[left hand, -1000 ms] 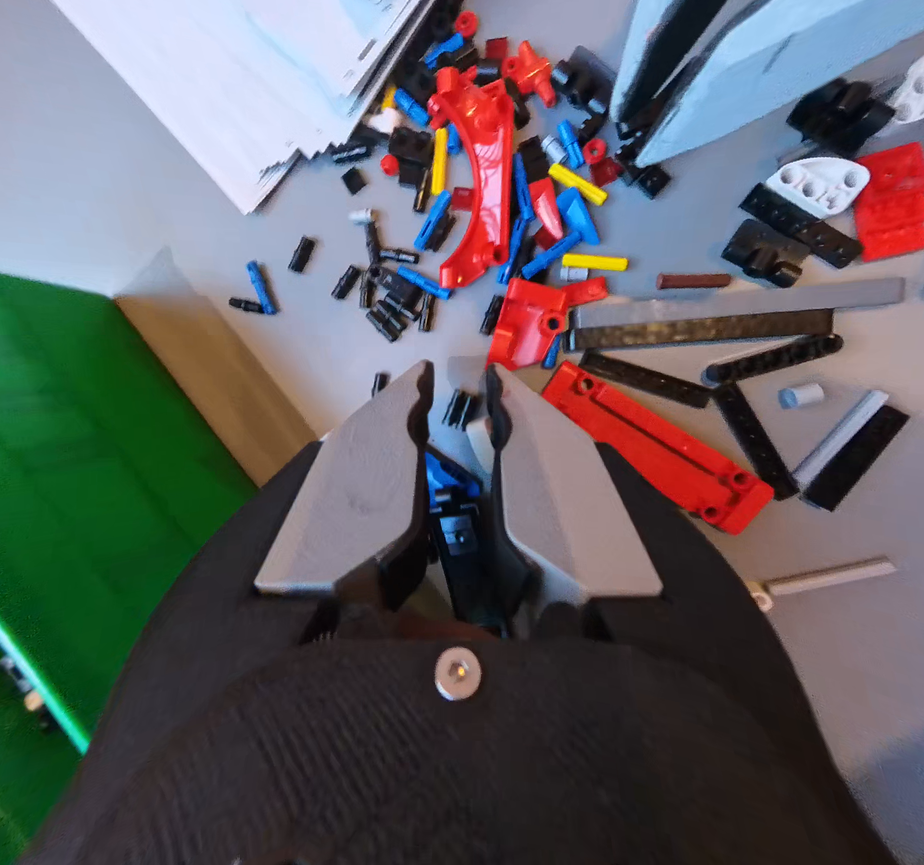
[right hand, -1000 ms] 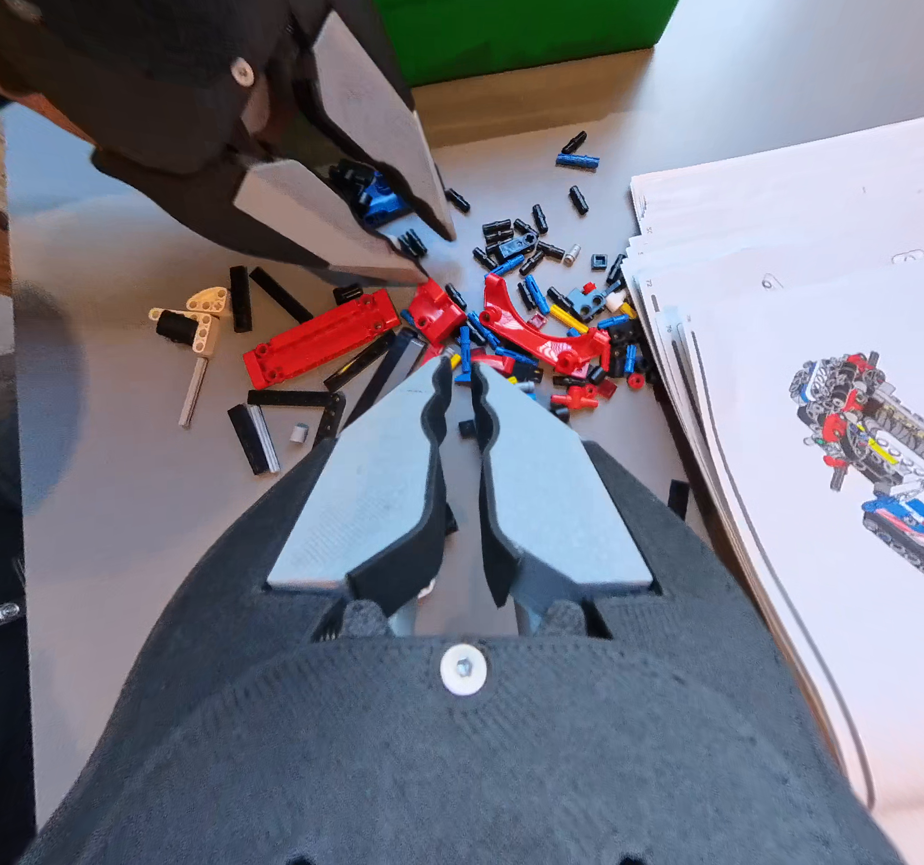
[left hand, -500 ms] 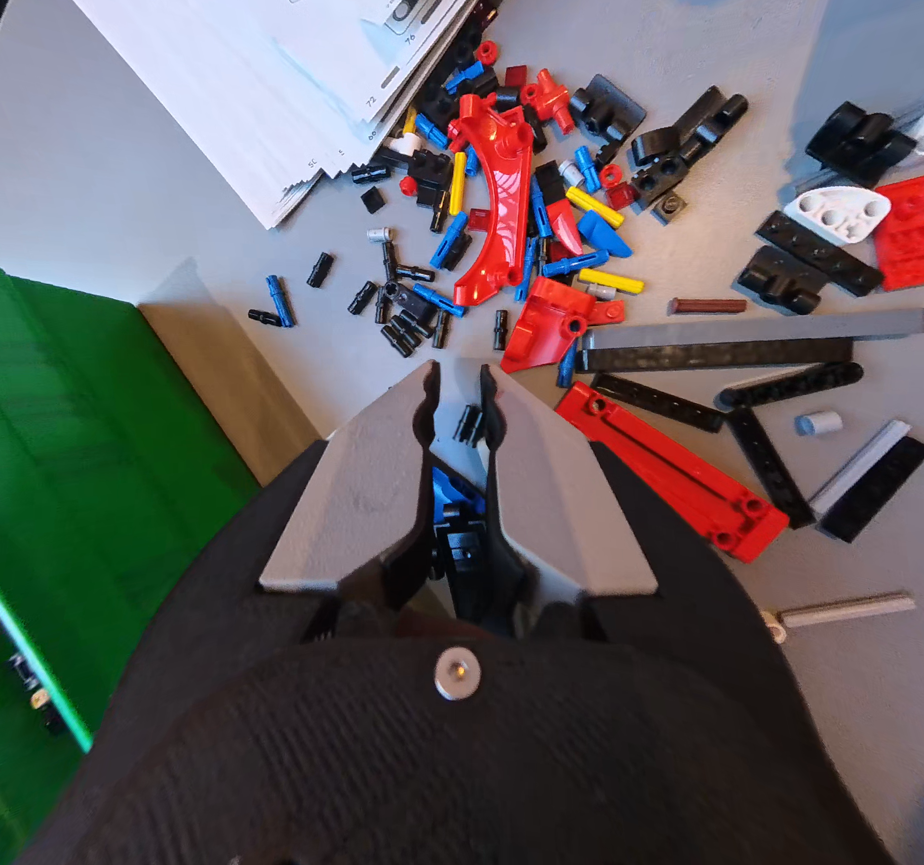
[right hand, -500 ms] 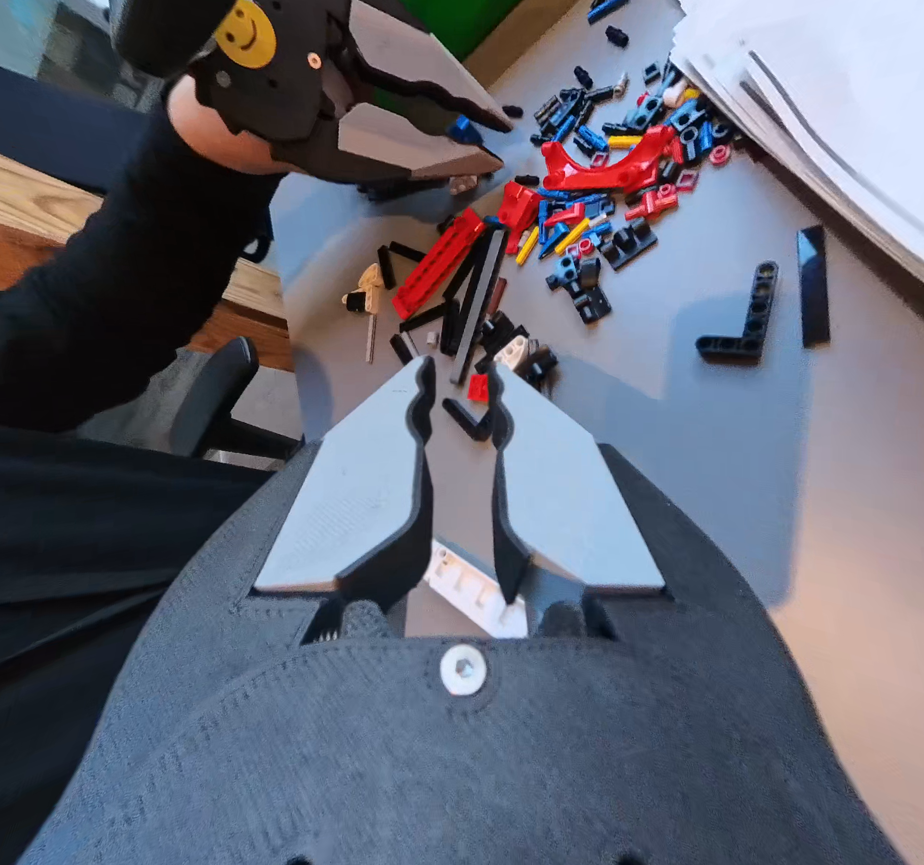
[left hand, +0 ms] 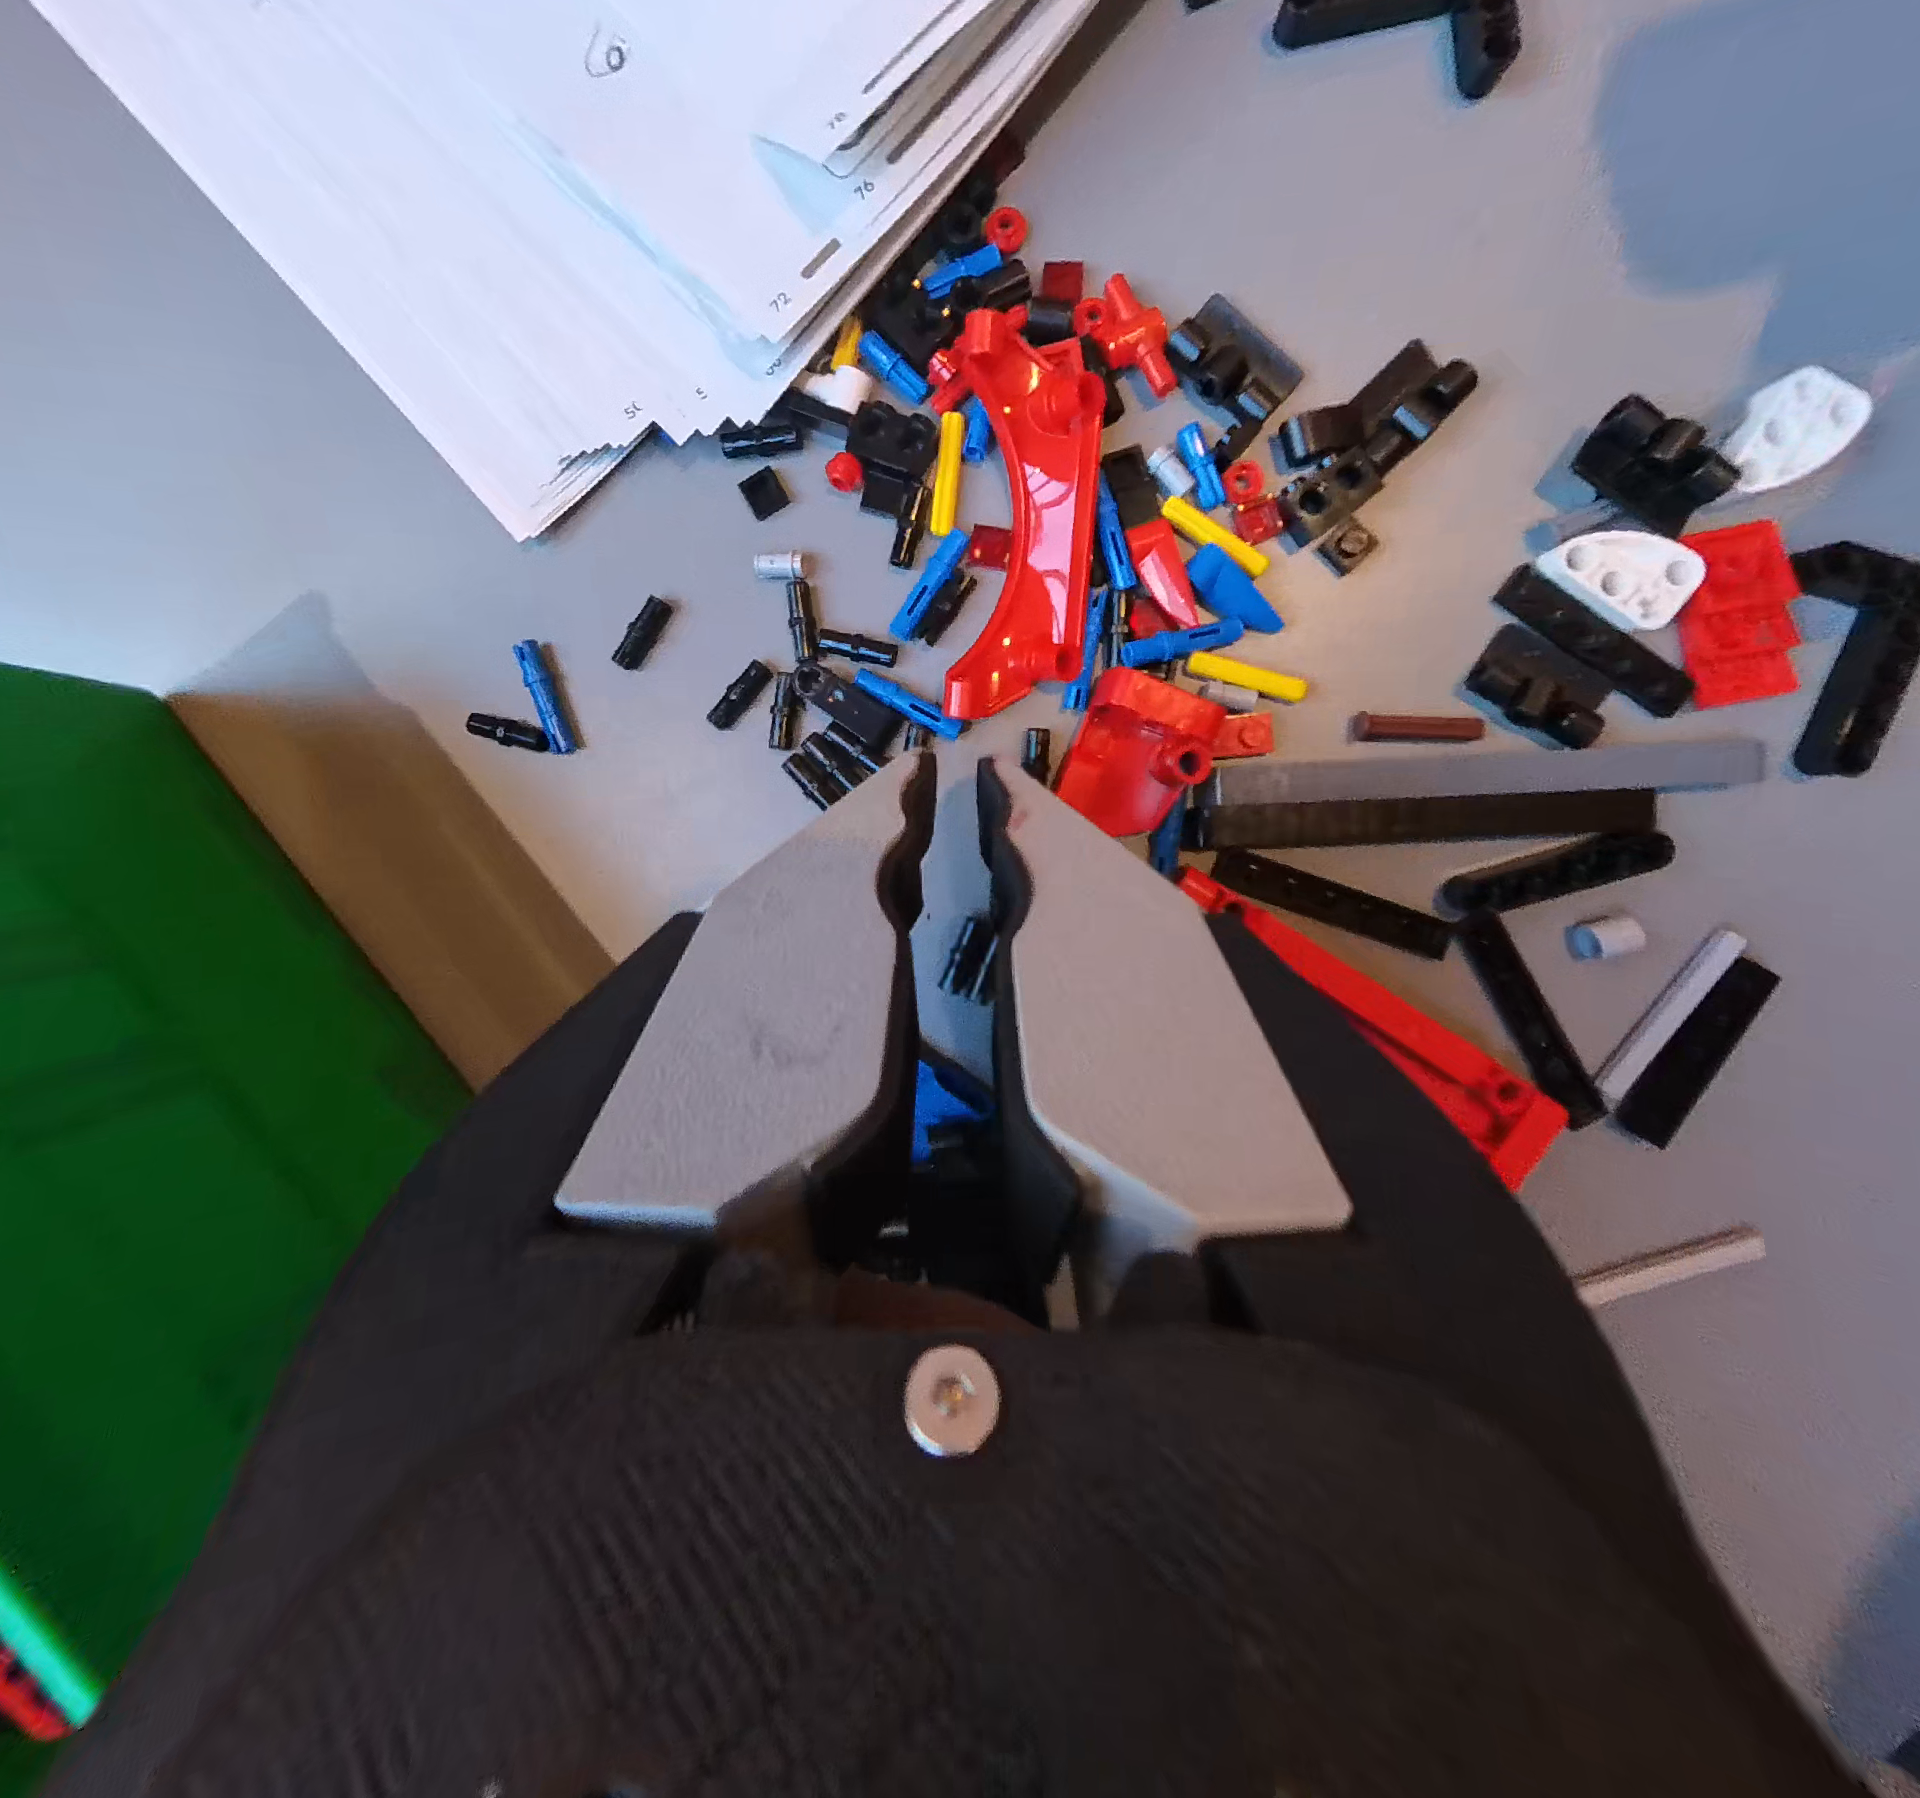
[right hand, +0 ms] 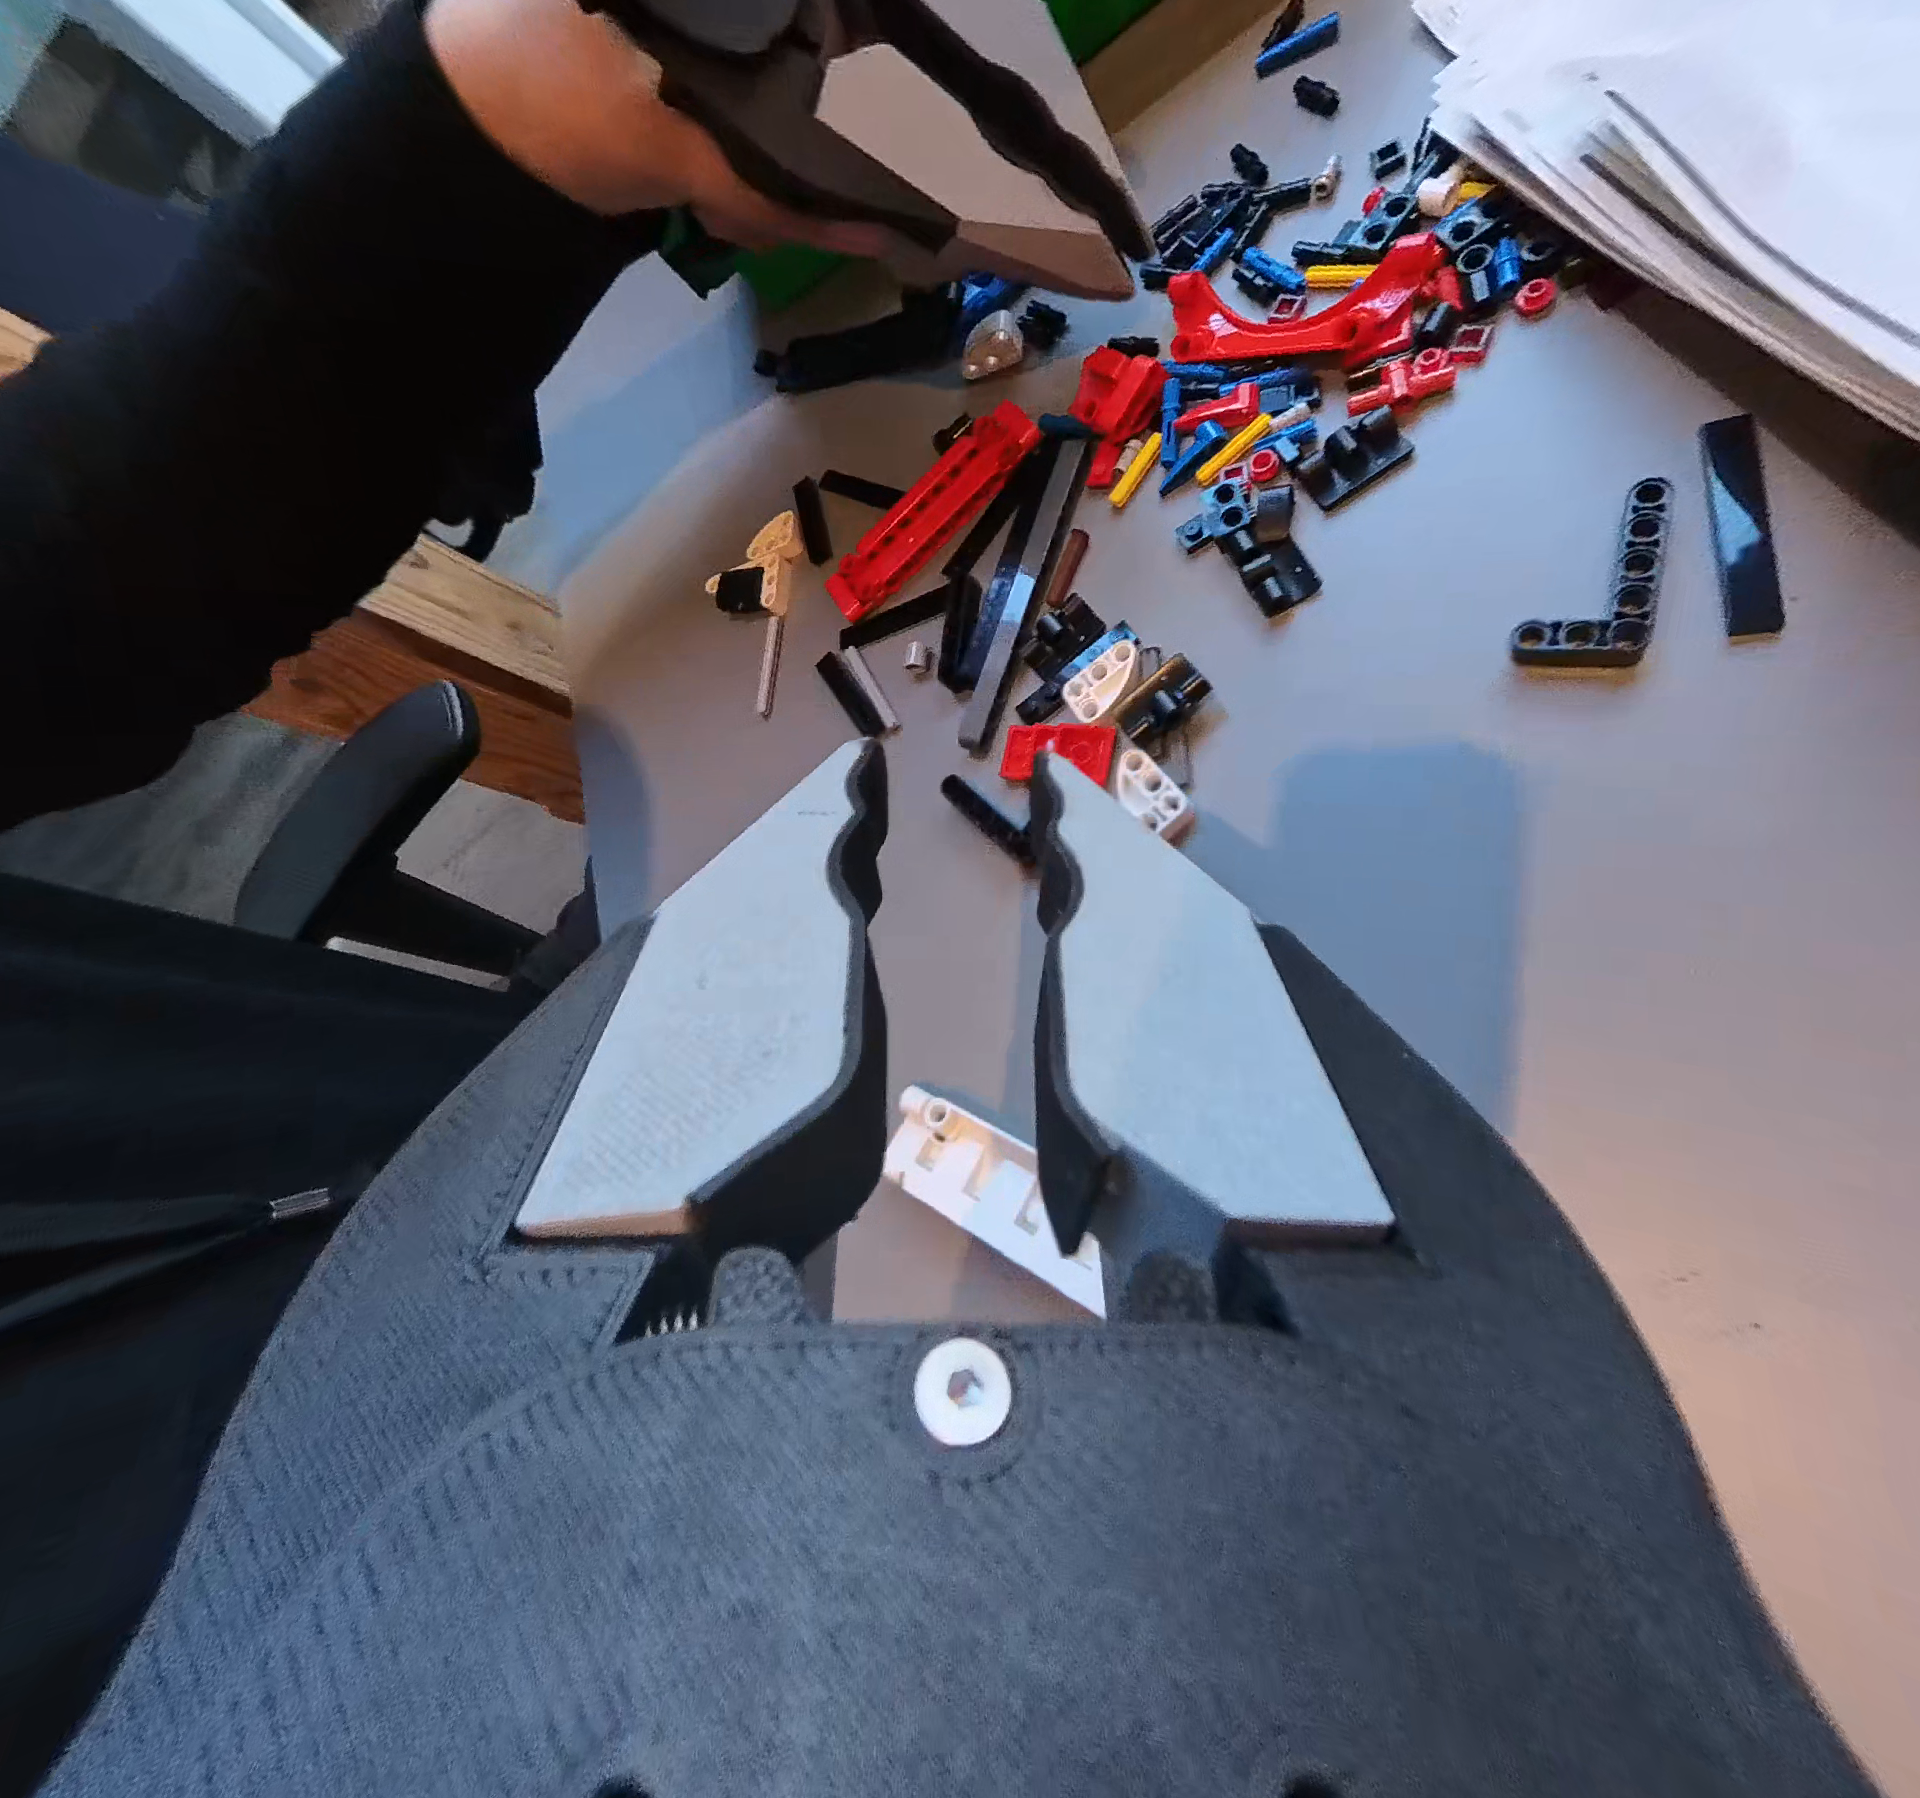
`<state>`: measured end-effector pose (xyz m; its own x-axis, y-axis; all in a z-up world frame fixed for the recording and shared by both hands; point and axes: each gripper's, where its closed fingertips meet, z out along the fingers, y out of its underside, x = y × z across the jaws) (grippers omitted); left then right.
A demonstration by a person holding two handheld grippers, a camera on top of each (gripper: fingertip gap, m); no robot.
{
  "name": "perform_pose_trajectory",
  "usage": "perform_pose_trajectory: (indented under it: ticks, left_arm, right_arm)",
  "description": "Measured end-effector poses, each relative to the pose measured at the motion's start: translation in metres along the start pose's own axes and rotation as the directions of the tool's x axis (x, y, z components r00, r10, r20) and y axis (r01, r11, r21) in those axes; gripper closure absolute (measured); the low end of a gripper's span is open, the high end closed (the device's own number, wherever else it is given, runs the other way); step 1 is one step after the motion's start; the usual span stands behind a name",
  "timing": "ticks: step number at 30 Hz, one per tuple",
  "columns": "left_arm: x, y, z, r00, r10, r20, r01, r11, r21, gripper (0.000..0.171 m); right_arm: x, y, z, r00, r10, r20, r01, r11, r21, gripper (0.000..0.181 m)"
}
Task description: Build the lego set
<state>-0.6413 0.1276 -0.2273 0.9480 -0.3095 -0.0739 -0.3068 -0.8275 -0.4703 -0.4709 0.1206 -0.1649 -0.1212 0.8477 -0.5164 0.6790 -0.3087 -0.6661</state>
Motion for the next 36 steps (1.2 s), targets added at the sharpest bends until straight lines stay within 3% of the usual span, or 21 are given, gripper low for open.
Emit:
perform_pose_trajectory:
  ticks: [9,27,36]
  left_arm:
    - [0.008,0.005,0.011,0.999,0.038,-0.027,-0.04,0.996,-0.075,0.166]
    - [0.018,0.0,0.01,0.997,0.037,-0.068,-0.043,0.996,-0.084,0.157]
    - [0.021,0.005,0.012,0.993,0.092,-0.08,-0.1,0.99,-0.103,0.169]
  right_arm:
    - [-0.007,0.0,-0.013,1.0,-0.004,0.025,0.002,0.997,0.074,0.159]
    - [-0.006,0.003,-0.02,1.0,-0.016,0.012,0.014,0.996,0.092,0.158]
    - [-0.007,0.003,-0.023,1.0,-0.015,0.014,0.013,0.995,0.103,0.158]
